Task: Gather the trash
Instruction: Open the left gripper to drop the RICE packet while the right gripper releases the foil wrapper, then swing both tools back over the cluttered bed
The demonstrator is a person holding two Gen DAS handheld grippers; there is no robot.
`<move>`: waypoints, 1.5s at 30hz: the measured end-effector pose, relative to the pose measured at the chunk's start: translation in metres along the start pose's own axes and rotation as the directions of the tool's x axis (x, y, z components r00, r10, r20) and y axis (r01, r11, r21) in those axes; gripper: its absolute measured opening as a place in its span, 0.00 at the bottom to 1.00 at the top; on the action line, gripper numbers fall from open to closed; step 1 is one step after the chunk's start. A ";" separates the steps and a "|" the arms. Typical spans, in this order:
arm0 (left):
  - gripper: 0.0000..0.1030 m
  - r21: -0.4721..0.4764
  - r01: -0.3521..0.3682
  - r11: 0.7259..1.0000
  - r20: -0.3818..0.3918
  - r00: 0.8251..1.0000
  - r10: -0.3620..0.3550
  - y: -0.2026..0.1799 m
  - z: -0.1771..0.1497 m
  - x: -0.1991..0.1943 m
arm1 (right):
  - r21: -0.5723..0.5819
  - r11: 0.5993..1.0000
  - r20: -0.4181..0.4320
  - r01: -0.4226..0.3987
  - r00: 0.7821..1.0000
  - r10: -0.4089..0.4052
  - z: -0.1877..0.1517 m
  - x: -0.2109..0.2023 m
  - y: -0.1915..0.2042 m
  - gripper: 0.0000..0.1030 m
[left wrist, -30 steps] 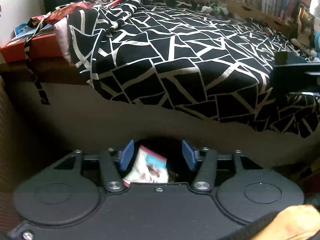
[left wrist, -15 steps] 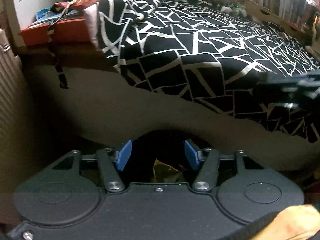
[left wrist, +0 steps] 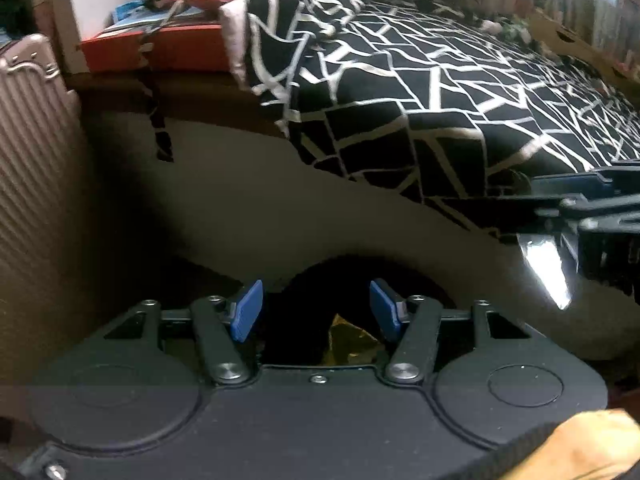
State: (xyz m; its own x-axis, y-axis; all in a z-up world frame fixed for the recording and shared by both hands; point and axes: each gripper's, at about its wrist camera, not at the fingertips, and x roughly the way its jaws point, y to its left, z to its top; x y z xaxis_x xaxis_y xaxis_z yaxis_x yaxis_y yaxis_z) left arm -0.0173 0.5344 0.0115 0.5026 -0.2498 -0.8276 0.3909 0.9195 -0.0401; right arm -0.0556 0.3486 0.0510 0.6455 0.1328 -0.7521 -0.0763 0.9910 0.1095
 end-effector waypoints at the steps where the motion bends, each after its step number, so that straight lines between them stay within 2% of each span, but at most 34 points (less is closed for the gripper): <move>1: 0.55 -0.010 0.004 1.000 0.004 1.000 -0.004 0.001 0.001 -0.002 | -0.010 1.000 0.012 0.009 1.000 -0.009 0.001 0.000 0.000 0.78; 6: 0.56 -0.010 -0.012 1.000 0.003 1.000 0.012 0.004 0.002 -0.003 | -0.048 0.999 0.040 0.017 0.999 -0.015 0.007 -0.002 0.001 0.83; 11: 0.56 -0.027 -0.008 1.000 0.011 1.000 0.008 0.006 0.007 -0.010 | -0.039 0.999 0.044 0.018 0.999 -0.016 0.010 -0.005 -0.002 0.86; 13: 0.57 -0.024 0.002 1.000 0.021 1.000 -0.002 0.005 0.012 -0.015 | -0.029 0.999 0.053 0.017 0.998 -0.016 0.012 -0.010 -0.005 0.89; 17: 0.59 0.009 0.026 1.000 0.072 0.997 -0.026 -0.003 0.027 -0.033 | 0.021 1.000 0.083 0.008 0.997 -0.010 0.018 -0.027 -0.016 1.00; 23: 0.59 0.048 0.078 0.996 0.164 0.983 -0.085 -0.017 0.070 -0.067 | 0.079 0.997 0.136 -0.003 0.991 -0.008 0.043 -0.068 -0.043 1.00; 29: 0.59 0.168 0.147 0.975 0.305 0.932 -0.194 -0.048 0.130 -0.119 | 0.089 0.996 0.300 0.029 0.952 -0.055 0.083 -0.135 -0.076 1.00; 32: 0.59 0.189 0.166 0.968 0.347 0.911 -0.224 -0.068 0.164 -0.136 | 0.134 0.990 0.338 0.030 0.938 -0.074 0.105 -0.162 -0.097 1.00; 35: 0.59 0.221 0.194 0.956 0.397 0.877 -0.270 -0.090 0.199 -0.155 | 0.184 0.983 0.386 0.006 0.919 -0.078 0.126 -0.190 -0.123 1.00; 37: 0.59 0.259 0.220 0.940 0.426 0.848 -0.316 -0.105 0.223 -0.168 | 0.194 0.981 0.440 0.013 0.893 -0.098 0.140 -0.211 -0.140 1.00; 42: 0.59 0.332 0.258 0.907 0.459 0.796 -0.395 -0.148 0.287 -0.185 | 0.212 0.972 0.553 0.098 0.808 -0.202 0.175 -0.257 -0.191 1.00; 45: 0.59 0.348 0.282 0.894 0.499 0.752 -0.431 -0.175 0.329 -0.190 | 0.245 0.961 0.603 0.131 0.756 -0.256 0.192 -0.278 -0.230 1.00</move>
State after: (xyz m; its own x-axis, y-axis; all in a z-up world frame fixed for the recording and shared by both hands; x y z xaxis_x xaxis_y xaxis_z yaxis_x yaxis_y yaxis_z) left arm 0.0727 0.3214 0.3597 0.5944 -0.7353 -0.3255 0.7592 0.6466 -0.0744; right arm -0.0718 0.0812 0.3598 0.9654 -0.1617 -0.2045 0.1971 0.9662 0.1663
